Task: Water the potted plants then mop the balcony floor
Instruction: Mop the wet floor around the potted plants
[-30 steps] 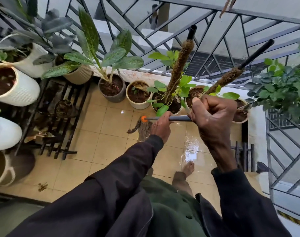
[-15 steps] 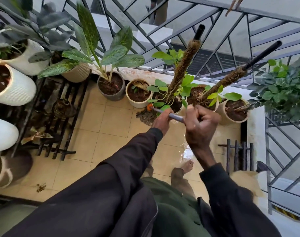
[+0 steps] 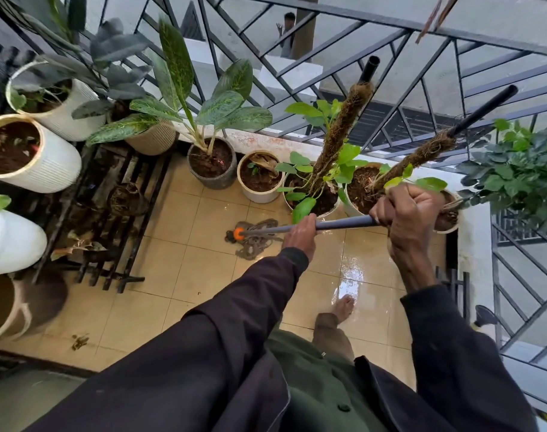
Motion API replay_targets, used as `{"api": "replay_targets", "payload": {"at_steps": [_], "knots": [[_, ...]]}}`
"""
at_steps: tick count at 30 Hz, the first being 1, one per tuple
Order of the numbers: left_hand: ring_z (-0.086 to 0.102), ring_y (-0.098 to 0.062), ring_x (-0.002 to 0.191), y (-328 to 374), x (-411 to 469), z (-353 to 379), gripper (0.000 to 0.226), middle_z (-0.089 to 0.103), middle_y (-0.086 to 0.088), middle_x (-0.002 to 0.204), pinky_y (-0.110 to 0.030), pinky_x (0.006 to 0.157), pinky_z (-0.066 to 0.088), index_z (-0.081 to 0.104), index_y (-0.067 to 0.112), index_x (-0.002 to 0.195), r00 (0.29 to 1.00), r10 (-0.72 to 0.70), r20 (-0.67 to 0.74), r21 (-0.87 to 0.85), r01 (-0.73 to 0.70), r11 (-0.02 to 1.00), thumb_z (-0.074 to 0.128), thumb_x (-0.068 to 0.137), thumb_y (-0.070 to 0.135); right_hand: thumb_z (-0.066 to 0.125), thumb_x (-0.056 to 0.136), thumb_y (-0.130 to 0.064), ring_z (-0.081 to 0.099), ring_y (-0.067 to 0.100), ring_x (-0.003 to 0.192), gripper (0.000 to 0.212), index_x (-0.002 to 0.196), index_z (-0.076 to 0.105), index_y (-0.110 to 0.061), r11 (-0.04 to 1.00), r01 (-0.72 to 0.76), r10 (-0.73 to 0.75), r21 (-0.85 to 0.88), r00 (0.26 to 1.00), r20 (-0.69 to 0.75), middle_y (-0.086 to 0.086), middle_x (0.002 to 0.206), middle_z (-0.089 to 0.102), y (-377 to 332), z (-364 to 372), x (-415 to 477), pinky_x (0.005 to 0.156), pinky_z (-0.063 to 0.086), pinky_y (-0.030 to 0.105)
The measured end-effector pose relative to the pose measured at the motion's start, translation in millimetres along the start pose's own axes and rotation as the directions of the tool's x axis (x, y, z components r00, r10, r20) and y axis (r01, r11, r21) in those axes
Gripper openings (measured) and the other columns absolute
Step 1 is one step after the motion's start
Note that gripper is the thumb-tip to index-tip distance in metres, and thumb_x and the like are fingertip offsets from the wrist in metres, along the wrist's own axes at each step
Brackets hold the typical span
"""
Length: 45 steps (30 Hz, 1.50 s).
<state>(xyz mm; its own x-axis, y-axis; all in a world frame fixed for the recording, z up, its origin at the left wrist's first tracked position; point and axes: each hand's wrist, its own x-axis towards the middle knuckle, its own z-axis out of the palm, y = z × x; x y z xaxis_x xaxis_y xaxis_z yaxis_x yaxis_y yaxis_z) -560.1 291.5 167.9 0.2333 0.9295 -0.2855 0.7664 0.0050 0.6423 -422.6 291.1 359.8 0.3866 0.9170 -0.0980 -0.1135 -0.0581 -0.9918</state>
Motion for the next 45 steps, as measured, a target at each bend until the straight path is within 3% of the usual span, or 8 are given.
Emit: {"api": "replay_targets", "payload": {"at_steps": [7,15,18,23,28,32,37,45], "knots": [[0.064,-0.032,0.098,-43.6,-39.6,3.0,0.025,0.064,-0.011,0.11,-0.043,0.078,0.052,0.055,0.008,0.121,0.996,-0.051,-0.074,0.056,0.055,0.997,0.053,0.098,-0.003,0.052,0.088,0.006,0.033,0.014,0.039,0.053,0.046,0.049,-0.025,0.999,-0.053,0.052,0.01,0.996,0.078,-0.01,0.043,0.038,18.8,6.1,-34.8,0.05,0.041,0.029],[0.065,-0.028,0.084,15.0,-17.0,-17.3,0.025,0.064,-0.008,0.1,-0.043,0.07,0.056,0.056,0.01,0.114,0.973,0.131,-0.19,0.023,-0.129,0.991,0.056,0.094,-0.006,0.053,0.089,0.01,0.034,0.016,0.037,0.044,0.053,0.048,-0.016,0.982,0.188,-0.189,0.026,0.979,0.077,-0.014,0.043,0.04,-43.9,-0.1,-17.9,0.05,0.041,0.028],[0.063,-0.029,0.08,38.5,-0.6,-19.0,0.021,0.063,-0.008,0.096,-0.045,0.066,0.054,0.056,0.009,0.111,0.964,0.193,-0.18,0.009,-0.195,0.981,0.055,0.095,-0.004,0.054,0.089,0.006,0.033,0.02,0.036,0.05,0.052,0.054,-0.027,0.971,0.238,-0.24,0.029,0.969,0.057,-0.016,0.043,0.04,-61.6,-4.2,-7.0,0.047,0.039,0.029],[0.063,-0.031,0.081,51.8,32.1,-18.1,0.025,0.063,-0.011,0.097,-0.04,0.065,0.049,0.056,0.006,0.112,0.968,0.242,-0.074,-0.025,-0.244,0.969,0.053,0.094,-0.011,0.056,0.087,0.005,0.037,0.017,0.039,0.044,0.053,0.051,-0.022,0.966,0.256,-0.257,-0.021,0.966,-0.038,-0.014,0.044,0.041,-47.2,-1.6,0.3,0.051,0.041,0.03],[0.061,-0.034,0.093,31.1,49.8,-11.6,0.01,0.061,-0.015,0.106,-0.047,0.077,0.049,0.054,0.003,0.109,0.966,0.247,0.083,-0.065,-0.242,0.968,0.053,0.1,0.0,0.054,0.087,0.01,0.038,0.015,0.045,0.042,0.054,0.043,-0.014,0.983,0.15,-0.17,-0.108,0.965,-0.201,0.001,0.045,0.036,-6.3,4.5,-4.0,0.053,0.043,0.029],[0.058,-0.035,0.089,51.1,52.5,-6.5,0.011,0.054,-0.007,0.094,-0.051,0.077,0.049,0.051,0.007,0.105,0.985,0.159,0.06,-0.104,-0.152,0.983,0.05,0.099,-0.002,0.055,0.084,0.002,0.039,0.017,0.043,0.032,0.054,0.045,-0.006,0.972,0.16,-0.189,-0.175,0.968,-0.167,0.001,0.049,0.04,-14.7,-7.5,16.9,0.051,0.041,0.03],[0.059,-0.034,0.091,67.1,50.2,-7.1,0.019,0.061,-0.014,0.101,-0.042,0.075,0.043,0.052,0.006,0.11,0.992,0.124,0.019,-0.047,-0.123,0.991,0.047,0.098,-0.007,0.056,0.084,0.0,0.038,0.014,0.034,0.044,0.049,0.048,-0.024,0.99,0.089,-0.106,-0.111,0.981,-0.165,-0.012,0.039,0.039,-34.3,-20.9,46.5,0.047,0.04,0.027],[0.065,-0.032,0.088,7.0,-4.4,5.3,0.024,0.065,-0.011,0.102,-0.049,0.077,0.056,0.053,0.01,0.116,1.0,0.008,-0.017,0.074,-0.007,0.997,0.053,0.096,-0.005,0.055,0.089,0.005,0.038,0.013,0.035,0.04,0.054,0.047,-0.015,0.995,-0.039,0.032,-0.088,0.996,-0.078,-0.012,0.04,0.039,1.1,-11.8,25.3,0.045,0.043,0.024]]}}
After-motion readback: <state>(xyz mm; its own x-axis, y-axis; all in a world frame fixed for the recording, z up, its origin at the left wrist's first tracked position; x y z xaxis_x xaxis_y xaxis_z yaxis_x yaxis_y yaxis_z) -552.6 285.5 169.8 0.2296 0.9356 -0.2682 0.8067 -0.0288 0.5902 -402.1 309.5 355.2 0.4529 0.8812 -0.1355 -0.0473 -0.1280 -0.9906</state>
